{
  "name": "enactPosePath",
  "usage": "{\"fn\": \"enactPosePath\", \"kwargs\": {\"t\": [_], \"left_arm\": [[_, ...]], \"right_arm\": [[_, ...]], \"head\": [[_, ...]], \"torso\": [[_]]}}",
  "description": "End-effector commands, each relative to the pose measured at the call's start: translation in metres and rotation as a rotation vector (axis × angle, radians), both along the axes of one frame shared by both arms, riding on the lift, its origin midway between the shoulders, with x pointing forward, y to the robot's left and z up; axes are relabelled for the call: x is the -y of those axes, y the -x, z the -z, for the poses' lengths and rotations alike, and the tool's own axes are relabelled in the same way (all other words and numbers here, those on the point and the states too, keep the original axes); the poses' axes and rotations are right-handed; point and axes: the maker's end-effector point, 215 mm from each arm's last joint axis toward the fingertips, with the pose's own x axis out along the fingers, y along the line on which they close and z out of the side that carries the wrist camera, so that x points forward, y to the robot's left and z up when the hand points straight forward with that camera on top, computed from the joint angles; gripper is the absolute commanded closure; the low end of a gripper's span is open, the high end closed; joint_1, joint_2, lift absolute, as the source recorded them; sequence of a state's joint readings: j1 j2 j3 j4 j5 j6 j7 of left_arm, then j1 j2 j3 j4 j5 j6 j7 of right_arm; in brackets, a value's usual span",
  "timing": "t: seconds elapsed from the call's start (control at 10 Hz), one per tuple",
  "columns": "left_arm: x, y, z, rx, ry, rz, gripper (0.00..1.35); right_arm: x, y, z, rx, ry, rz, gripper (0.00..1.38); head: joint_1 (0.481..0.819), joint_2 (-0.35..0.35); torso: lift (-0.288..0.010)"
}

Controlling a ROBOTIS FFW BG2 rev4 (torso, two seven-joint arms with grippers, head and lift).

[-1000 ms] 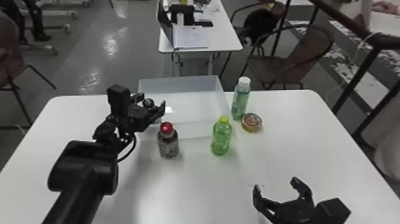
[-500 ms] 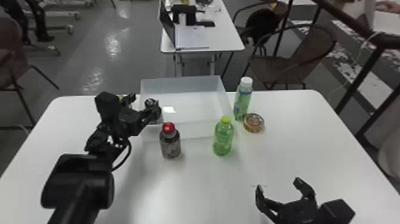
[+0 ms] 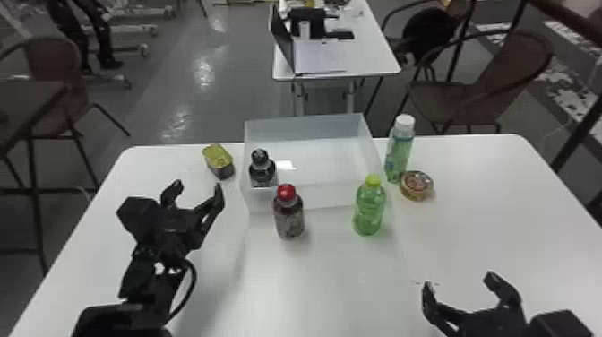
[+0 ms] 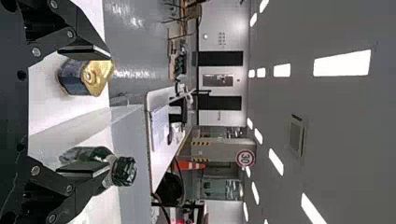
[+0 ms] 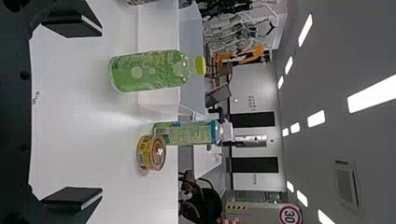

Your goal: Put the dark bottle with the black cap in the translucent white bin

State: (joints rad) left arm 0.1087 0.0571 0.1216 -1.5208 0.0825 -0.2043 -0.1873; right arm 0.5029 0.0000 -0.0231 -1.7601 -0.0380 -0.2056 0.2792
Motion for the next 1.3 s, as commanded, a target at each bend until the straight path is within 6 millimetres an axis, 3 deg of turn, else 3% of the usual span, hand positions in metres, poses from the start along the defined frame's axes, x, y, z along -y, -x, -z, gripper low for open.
{"fn": "enactPosePath", "kwargs": {"t": [0.0,0.3,0.6,1.0,1.2], "left_arm": [[-0.019,0.039,0.010,-0.004,0.035,-0.092,0.43],[-0.039,0.097,0.023,0.006,0.074,-0.196,0.43],[-0.035,0.137,0.034,-0.008,0.065,-0.234,0.43],[-0.003,0.156,0.052,-0.047,0.103,-0.209,0.43],[0.003,0.158,0.054,-0.052,0.115,-0.215,0.43]], "right_arm": [[0.001,0.000,-0.002,0.004,0.001,0.001,0.09],[0.000,0.000,-0.002,0.002,0.004,0.000,0.09],[0.000,0.000,-0.003,0.002,0.007,-0.001,0.09],[0.000,0.005,0.001,-0.012,0.010,-0.002,0.09],[0.000,0.005,0.001,-0.015,0.010,-0.002,0.08]], "head": [[0.695,0.101],[0.695,0.159],[0.695,0.184],[0.695,0.165],[0.695,0.143]], "torso": [[-0.091],[-0.091],[-0.091],[-0.091],[-0.091]]}}
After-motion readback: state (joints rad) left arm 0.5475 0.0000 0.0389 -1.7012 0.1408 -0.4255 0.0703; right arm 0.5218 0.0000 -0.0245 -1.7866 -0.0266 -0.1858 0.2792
